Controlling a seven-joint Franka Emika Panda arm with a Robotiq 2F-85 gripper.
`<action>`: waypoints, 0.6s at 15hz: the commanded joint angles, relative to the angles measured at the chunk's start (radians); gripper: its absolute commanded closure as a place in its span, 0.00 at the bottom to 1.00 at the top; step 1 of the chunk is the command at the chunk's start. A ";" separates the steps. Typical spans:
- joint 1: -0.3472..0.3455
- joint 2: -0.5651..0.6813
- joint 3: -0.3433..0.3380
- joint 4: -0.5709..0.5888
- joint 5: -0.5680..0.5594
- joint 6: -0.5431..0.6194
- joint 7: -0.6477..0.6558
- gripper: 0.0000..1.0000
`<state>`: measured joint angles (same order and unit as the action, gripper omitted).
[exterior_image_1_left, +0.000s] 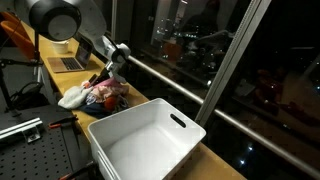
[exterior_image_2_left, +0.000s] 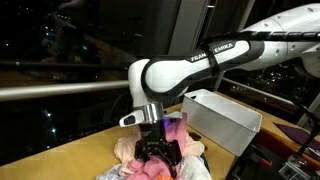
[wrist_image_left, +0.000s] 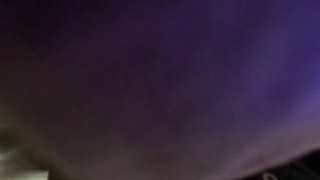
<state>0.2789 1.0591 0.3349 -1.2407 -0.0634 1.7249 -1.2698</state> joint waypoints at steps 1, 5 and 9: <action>0.021 0.046 -0.017 0.099 0.016 -0.045 0.036 0.34; 0.030 0.001 -0.025 0.107 0.004 -0.025 0.096 0.66; 0.008 -0.077 -0.019 0.062 -0.016 -0.015 0.153 0.94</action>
<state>0.2883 1.0463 0.3307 -1.1466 -0.0675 1.7104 -1.1598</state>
